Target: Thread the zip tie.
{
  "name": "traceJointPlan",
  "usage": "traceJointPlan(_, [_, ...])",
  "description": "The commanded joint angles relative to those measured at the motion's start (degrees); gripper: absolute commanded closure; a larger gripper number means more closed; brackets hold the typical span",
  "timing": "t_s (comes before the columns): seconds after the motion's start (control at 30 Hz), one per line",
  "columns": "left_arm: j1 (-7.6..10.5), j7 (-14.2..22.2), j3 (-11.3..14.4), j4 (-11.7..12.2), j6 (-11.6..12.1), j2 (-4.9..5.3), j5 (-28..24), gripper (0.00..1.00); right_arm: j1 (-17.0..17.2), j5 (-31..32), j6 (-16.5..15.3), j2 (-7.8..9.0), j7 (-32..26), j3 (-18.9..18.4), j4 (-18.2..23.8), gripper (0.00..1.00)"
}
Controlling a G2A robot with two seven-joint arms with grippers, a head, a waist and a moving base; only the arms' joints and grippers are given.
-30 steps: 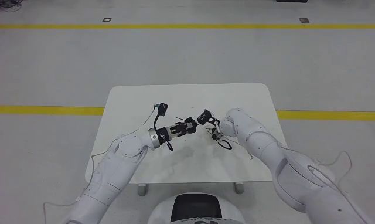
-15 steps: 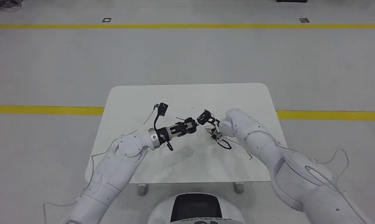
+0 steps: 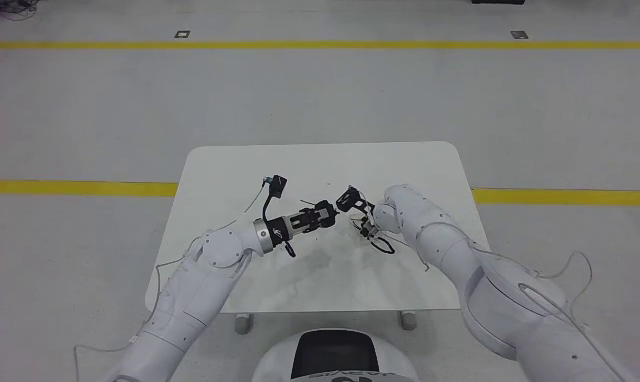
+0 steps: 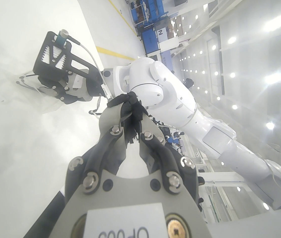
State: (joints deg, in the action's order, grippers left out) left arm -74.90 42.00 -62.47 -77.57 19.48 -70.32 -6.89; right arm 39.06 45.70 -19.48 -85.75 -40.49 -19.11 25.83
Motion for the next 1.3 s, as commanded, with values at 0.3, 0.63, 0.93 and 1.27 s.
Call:
traceJointPlan(0.3, [0.0,0.0,0.0,0.0,0.0,0.0,0.0,1.0,-0.07,-0.18,0.0,0.15,0.65,0.18,0.25,0.87])
traceJointPlan(0.63, [0.0,0.0,0.0,0.0,0.0,0.0,0.0,1.0,0.07,-0.51,0.0,0.4,-0.5,0.59,0.88,0.86])
traceJointPlan(0.93, [0.0,0.0,0.0,0.0,0.0,0.0,0.0,1.0,0.02,-1.13,0.0,0.35,-0.84,0.85,0.36,0.93])
traceJointPlan(1.27, [0.0,0.0,0.0,0.0,0.0,0.0,0.0,1.0,-0.21,-1.57,0.0,0.12,-0.65,1.01,-0.37,1.0])
